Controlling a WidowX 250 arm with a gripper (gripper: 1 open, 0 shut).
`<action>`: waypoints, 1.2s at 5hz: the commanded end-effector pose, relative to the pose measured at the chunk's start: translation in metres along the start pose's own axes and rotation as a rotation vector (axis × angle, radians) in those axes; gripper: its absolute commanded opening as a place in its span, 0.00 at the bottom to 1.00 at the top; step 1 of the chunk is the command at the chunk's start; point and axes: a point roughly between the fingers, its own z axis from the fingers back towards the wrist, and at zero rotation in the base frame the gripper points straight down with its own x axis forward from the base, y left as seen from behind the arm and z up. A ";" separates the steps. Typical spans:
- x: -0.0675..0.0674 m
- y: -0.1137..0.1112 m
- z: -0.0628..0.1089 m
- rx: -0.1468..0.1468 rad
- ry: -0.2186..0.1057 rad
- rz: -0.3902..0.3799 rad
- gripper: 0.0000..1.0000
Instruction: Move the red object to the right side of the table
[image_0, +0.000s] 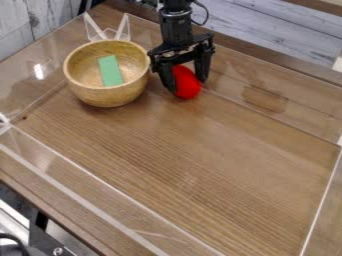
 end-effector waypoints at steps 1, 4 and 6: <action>-0.009 -0.008 0.012 -0.037 -0.037 0.050 1.00; 0.001 -0.002 0.013 -0.050 -0.078 0.172 1.00; -0.013 -0.012 0.008 -0.039 -0.089 0.087 1.00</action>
